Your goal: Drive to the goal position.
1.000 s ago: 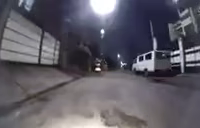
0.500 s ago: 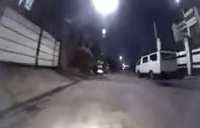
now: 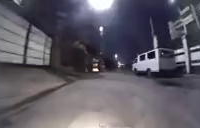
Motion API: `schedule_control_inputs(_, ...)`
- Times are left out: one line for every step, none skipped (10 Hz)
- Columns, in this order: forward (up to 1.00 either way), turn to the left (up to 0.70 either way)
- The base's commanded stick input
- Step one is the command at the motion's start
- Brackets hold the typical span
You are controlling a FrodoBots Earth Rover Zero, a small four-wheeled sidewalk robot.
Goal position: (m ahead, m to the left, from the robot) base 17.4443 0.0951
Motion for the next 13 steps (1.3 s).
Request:
schedule_control_inputs(0.85, -0.31)
schedule_control_inputs(0.85, -0.17)
schedule_control_inputs(0.85, 0.01)
schedule_control_inputs(0.85, 0.03)
schedule_control_inputs(0.85, 0.03)
schedule_control_inputs(0.85, 0.03)
schedule_control_inputs(0.85, 0.03)
schedule_control_inputs(0.85, 0.03)
schedule_control_inputs(0.85, 0.03)
schedule_control_inputs(0.85, 0.03)
schedule_control_inputs(0.85, 0.03)
schedule_control_inputs(0.85, 0.03)
schedule_control_inputs(0.85, 0.03)
